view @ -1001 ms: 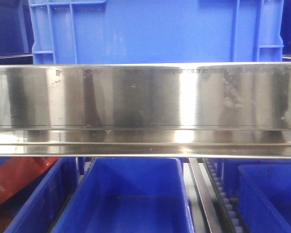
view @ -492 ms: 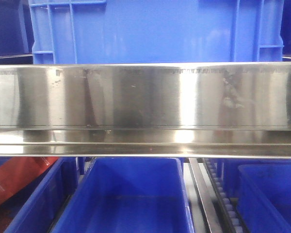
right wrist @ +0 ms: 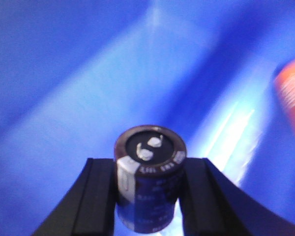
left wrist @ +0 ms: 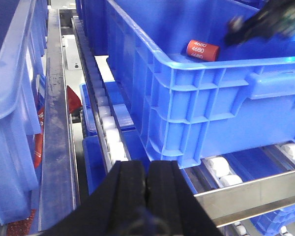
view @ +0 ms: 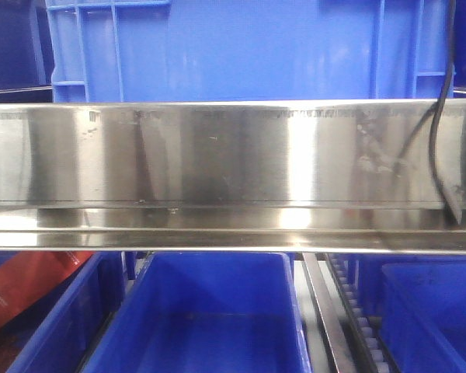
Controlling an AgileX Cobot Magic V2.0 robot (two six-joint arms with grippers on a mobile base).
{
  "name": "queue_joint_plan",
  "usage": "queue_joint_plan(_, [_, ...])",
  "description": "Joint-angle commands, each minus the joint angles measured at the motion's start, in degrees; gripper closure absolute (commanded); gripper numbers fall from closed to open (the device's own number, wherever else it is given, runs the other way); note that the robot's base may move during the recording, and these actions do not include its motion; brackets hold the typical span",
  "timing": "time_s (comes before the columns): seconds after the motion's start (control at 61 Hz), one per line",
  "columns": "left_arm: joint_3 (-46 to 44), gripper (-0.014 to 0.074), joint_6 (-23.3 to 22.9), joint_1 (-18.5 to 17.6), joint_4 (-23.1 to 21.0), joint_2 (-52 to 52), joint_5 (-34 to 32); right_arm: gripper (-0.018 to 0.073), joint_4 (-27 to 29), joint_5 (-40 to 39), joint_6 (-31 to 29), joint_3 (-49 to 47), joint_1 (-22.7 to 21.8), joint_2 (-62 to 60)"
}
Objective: Place cylindrical capacitor in blue bin on shelf
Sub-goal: 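Lower right gripper into blue bin and release the capacitor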
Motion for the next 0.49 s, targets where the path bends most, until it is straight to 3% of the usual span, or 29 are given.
queue_joint_plan(0.0, [0.12,0.0708,-0.49,-0.15,-0.74,-0.35,-1.16,0.0605,0.18,-0.83,0.64,-0.68,0.12,0.91])
queue_joint_plan(0.066, [0.12,0.0708,-0.49,-0.15,-0.83,-0.35,-1.16,0.0503,0.18,-0.71,1.94,-0.68,0.12,1.05])
queue_joint_plan(0.164, [0.12,0.0708,-0.49,-0.15,-0.86,-0.35,-1.16,0.0235,0.18,-0.52,2.70,-0.68,0.12,1.05])
queue_joint_plan(0.262, [0.12,0.0708,-0.49,-0.15,-0.86,-0.35,-1.16,0.0033,0.18,0.05,2.82,-0.78,0.12,0.93])
queue_joint_plan(0.328, [0.12,0.0708,-0.49,-0.15,-0.86,-0.35,-1.16,-0.0017,0.18,0.47,2.82,-0.78,0.12,0.43])
queue_joint_plan(0.476, [0.12,0.0708,-0.49,-0.15,-0.86,-0.35,-1.16,0.0025,0.18,0.36,2.82,-0.78,0.12,-2.11])
